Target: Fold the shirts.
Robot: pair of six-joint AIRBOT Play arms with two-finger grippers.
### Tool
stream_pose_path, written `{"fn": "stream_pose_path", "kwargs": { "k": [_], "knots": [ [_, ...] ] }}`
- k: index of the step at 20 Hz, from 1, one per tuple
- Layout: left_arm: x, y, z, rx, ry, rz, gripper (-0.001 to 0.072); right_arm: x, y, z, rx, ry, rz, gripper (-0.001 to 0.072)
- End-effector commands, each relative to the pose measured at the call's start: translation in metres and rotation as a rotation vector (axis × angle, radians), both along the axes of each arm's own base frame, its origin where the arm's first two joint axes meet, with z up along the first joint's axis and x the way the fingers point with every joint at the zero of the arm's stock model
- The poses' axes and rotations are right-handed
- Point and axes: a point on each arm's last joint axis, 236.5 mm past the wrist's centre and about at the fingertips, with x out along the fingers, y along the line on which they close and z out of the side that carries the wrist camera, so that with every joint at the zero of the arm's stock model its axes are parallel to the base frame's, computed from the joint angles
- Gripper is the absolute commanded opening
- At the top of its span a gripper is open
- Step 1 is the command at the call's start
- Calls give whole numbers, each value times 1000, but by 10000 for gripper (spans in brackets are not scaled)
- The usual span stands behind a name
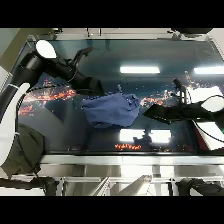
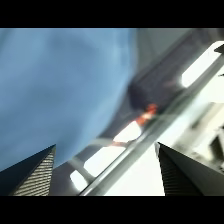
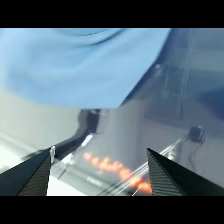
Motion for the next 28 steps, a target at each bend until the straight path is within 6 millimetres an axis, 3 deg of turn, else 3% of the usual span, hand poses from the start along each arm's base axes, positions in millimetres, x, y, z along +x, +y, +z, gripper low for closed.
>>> {"fn": "stream_pose_path", "kwargs": {
  "k": [1,4,6,9,13,14,15,16,17,18,19,20,22,26,28],
  "knots": [
    [0,54,-53,76,96,123,719,13,6,-42,-6,56,-7,634],
    [4,86,-100,88,99,216,717,20,36,-67,78,64,38,634],
    [27,104,-117,95,9,295,701,29,51,-78,136,51,31,634],
    [54,128,-126,112,-90,398,701,38,61,-95,193,78,-4,634],
    [57,131,-134,128,-148,352,700,46,67,-97,222,64,-3,632],
    [58,127,-138,129,-149,345,699,49,69,-93,238,53,-8,579],
    [55,122,-144,130,-135,334,699,51,70,-91,247,38,-6,354],
    [52,116,-151,132,-118,315,698,51,70,-90,252,39,-10,294],
    [49,108,-156,133,-108,297,644,51,70,-90,253,39,-11,290],
    [48,100,-159,128,-107,287,481,51,72,-88,261,43,-9,287],
    [50,91,-157,108,-117,283,359,49,73,-87,270,47,-3,230],
    [54,82,-152,82,-138,287,247,46,75,-85,280,53,7,84],
    [64,73,-141,48,-163,297,18,40,79,-81,303,67,33,42],
    [71,62,-104,6,-173,233,17,29,86,-71,344,87,76,15],
    [73,56,-73,-20,-194,195,17,30,86,-59,352,59,85,15]
  ]
}}
